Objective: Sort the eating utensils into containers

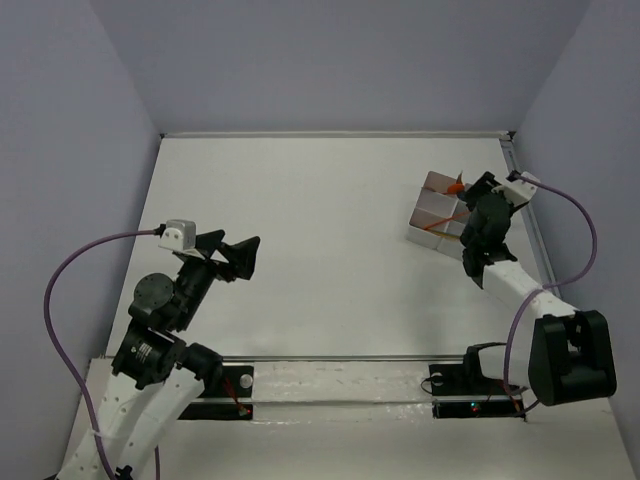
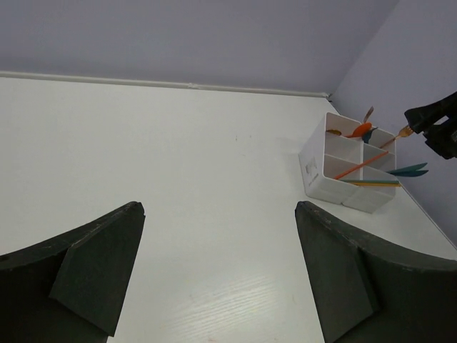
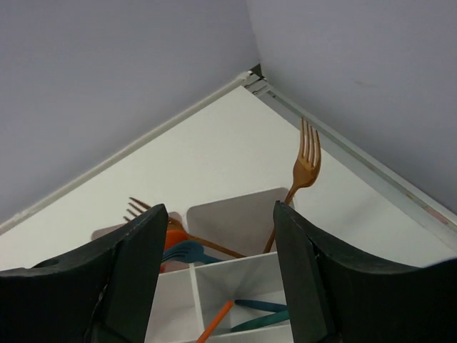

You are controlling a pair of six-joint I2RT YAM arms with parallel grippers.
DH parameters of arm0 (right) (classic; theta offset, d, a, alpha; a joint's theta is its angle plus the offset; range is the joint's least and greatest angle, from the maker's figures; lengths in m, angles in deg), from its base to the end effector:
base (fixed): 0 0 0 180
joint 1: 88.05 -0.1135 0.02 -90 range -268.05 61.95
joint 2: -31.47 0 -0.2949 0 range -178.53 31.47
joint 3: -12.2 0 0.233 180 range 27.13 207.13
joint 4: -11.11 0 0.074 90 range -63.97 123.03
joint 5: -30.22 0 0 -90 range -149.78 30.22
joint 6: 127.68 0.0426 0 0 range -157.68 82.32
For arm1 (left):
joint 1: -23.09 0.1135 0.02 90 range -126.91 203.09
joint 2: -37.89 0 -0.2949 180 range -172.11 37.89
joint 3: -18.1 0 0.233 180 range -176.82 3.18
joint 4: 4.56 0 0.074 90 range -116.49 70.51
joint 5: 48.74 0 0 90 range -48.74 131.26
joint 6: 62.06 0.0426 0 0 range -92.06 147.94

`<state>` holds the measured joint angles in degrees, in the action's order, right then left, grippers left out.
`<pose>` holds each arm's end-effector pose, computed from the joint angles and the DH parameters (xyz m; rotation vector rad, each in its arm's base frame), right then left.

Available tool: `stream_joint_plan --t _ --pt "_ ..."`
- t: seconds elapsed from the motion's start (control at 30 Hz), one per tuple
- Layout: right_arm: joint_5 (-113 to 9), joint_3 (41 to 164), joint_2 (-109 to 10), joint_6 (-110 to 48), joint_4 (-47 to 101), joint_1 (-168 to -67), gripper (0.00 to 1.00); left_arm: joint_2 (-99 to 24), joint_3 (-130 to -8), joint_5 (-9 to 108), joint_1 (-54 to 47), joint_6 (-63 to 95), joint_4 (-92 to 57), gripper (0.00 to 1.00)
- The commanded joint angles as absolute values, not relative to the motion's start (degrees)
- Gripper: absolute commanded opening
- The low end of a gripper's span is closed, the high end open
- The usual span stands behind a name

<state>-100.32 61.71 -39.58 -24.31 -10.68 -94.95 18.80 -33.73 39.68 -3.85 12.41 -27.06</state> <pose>0.2489 0.0022 0.3073 0.6298 1.4426 -0.2757 0.0469 -0.0225 0.3567 0.1177 1.4133 -0.5965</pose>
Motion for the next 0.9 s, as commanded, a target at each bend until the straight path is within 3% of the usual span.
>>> stream_joint_plan --t 0.0,0.13,0.17,0.2,0.23,0.47,0.87 --pt "-92.3 65.2 -32.2 -17.4 0.2 -96.9 0.67 18.0 -35.9 39.8 -2.8 13.1 -24.1 0.99" --pt "-84.5 67.5 -26.3 -14.2 11.5 -100.3 0.67 17.5 -35.8 39.6 -1.7 13.0 -23.9 0.99" --pt "-81.3 67.6 -25.1 -13.4 13.0 -100.8 0.71 17.3 -35.8 39.5 -1.0 12.9 -23.9 0.99" --pt "-79.2 67.6 -23.8 -12.6 14.3 -100.8 0.94 17.1 -35.8 39.6 -1.0 12.9 -23.8 0.99" --pt "-76.9 67.3 -22.3 -12.0 15.5 -101.5 1.0 17.0 -35.8 39.4 -0.4 12.9 -23.8 0.99" --pt "-51.5 68.5 -8.0 -10.5 28.0 -101.5 1.0 16.2 -35.8 39.3 0.2 12.5 -22.7 0.99" --pt "-43.1 66.1 1.2 -9.2 33.9 -101.5 1.0 16.9 -36.8 40.6 1.3 11.1 -20.9 0.99"
